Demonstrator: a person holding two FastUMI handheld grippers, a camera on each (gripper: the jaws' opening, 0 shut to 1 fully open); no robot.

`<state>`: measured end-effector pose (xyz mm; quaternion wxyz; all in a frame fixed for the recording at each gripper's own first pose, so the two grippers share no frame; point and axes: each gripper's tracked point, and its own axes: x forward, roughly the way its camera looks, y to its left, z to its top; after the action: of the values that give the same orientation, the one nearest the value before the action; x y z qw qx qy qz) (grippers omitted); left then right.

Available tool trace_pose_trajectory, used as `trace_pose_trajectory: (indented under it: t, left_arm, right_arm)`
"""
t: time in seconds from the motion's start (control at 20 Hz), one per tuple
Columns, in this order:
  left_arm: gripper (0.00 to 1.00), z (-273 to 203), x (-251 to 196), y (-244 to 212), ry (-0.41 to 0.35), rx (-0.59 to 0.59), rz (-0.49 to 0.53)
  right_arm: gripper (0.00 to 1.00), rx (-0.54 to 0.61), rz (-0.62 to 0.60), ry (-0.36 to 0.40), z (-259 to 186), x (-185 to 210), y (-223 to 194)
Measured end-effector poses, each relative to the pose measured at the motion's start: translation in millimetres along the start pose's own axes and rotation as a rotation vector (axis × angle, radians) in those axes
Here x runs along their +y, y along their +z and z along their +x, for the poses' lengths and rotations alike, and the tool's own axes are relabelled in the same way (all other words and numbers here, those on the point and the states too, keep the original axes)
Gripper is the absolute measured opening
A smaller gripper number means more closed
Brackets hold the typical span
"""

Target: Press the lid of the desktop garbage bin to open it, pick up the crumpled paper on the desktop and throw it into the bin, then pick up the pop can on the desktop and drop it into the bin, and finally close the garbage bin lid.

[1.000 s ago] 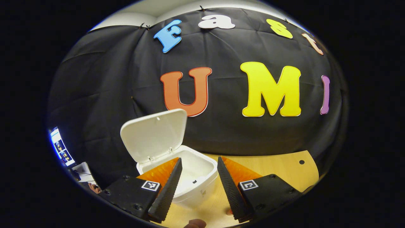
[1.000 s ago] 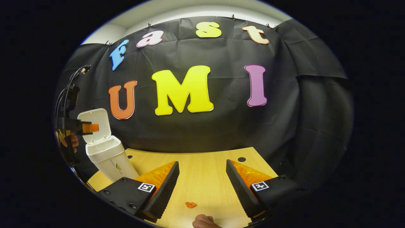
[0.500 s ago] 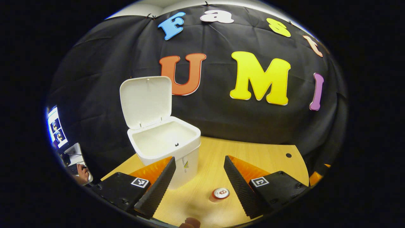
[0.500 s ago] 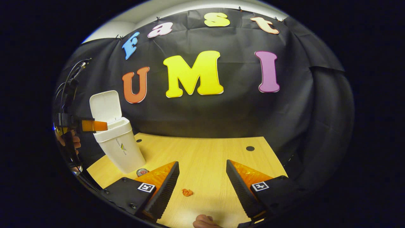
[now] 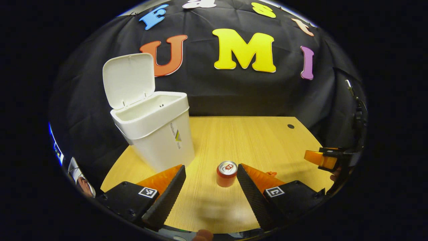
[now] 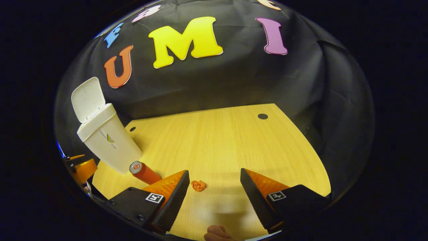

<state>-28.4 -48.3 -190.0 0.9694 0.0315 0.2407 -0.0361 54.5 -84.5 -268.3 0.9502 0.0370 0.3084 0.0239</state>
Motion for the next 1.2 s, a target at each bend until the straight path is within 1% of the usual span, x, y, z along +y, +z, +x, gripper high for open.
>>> trace_pose_trajectory:
  t: [0.2, 0.25, 0.3, 0.35, 0.4, 0.5, 0.6, 0.65, 0.7, 0.75, 0.8, 0.85, 0.9, 0.95, 1.0, 1.1, 1.15, 1.2]
  left_arm:
    - [1.00, 11.2, 1.0, -23.4, -0.033, 0.055, 0.021]
    - [1.00, 15.4, 4.7, -25.2, -0.031, 0.060, 0.025]
    - [1.00, 19.7, 7.5, -26.1, -0.034, 0.062, 0.029]
    - [1.00, 23.8, 10.3, -26.7, -0.036, 0.061, 0.034]
    - [1.00, 27.5, 13.2, -25.2, -0.038, 0.055, 0.043]
    - [1.00, 34.3, 17.0, -23.0, -0.044, 0.046, 0.051]
    - [1.00, 39.7, 20.1, -22.3, -0.051, 0.043, 0.057]
    - [1.00, 42.0, 21.3, -22.8, -0.054, 0.042, 0.057]
    - [1.00, 44.0, 22.2, -24.2, -0.058, 0.048, 0.055]
    - [1.00, 45.1, 23.3, -25.5, -0.061, 0.051, 0.052]
    - [1.00, 46.5, 26.0, -26.5, -0.057, 0.054, 0.049]
    - [1.00, 47.7, 27.4, -29.8, -0.062, 0.061, 0.044]
    - [1.00, 48.6, 28.5, -32.3, -0.066, 0.069, 0.036]
    - [1.00, 48.0, 31.8, -36.1, -0.062, 0.079, 0.031]
    - [1.00, 47.2, 34.9, -37.1, -0.057, 0.082, 0.027]
    - [1.00, 45.6, 39.7, -38.9, -0.048, 0.084, 0.022]
    - [1.00, 44.0, 42.9, -39.8, -0.042, 0.086, 0.022]
    - [1.00, 42.5, 45.1, -39.8, -0.038, 0.086, 0.022]
  right_arm:
    - [0.96, 0.080, -0.040, 0.004, 37.6, 23.2, -24.7]
    - [0.96, 0.098, -0.050, 0.008, 45.1, 29.0, -29.7]
    - [0.93, 0.124, -0.061, 0.000, 54.4, 34.1, -35.0]
    - [0.96, 0.162, -0.082, -0.018, 63.6, 35.3, -44.6]
    - [0.96, 0.200, -0.104, -0.034, 71.3, 37.4, -53.2]
    - [0.97, 0.263, -0.133, -0.033, 82.2, 46.2, -67.1]
    - [0.97, 0.300, -0.154, -0.037, 91.8, 51.0, -74.2]
    - [0.93, 0.312, -0.158, -0.038, 95.7, 53.0, -75.7]
    - [0.97, 0.325, -0.163, -0.040, 97.3, 54.8, -78.6]
    - [0.96, 0.338, -0.168, -0.045, 99.3, 54.8, -81.2]
    - [0.93, 0.355, -0.176, -0.051, 99.4, 54.2, -83.8]
    - [0.93, 0.370, -0.188, -0.058, 99.9, 53.4, -88.3]
    - [0.88, 0.387, -0.192, -0.065, 100.7, 52.5, -92.4]
    - [0.87, 0.414, -0.189, -0.068, 102.6, 51.5, -98.7]
    - [0.81, 0.439, -0.189, -0.069, 102.1, 50.9, -103.2]
    - [0.77, 0.487, -0.206, -0.066, 105.0, 48.2, -117.2]
    - [0.67, 0.511, -0.212, -0.065, 102.8, 47.7, -121.1]
    - [0.55, 0.508, -0.214, -0.052, 102.8, 51.7, -118.0]
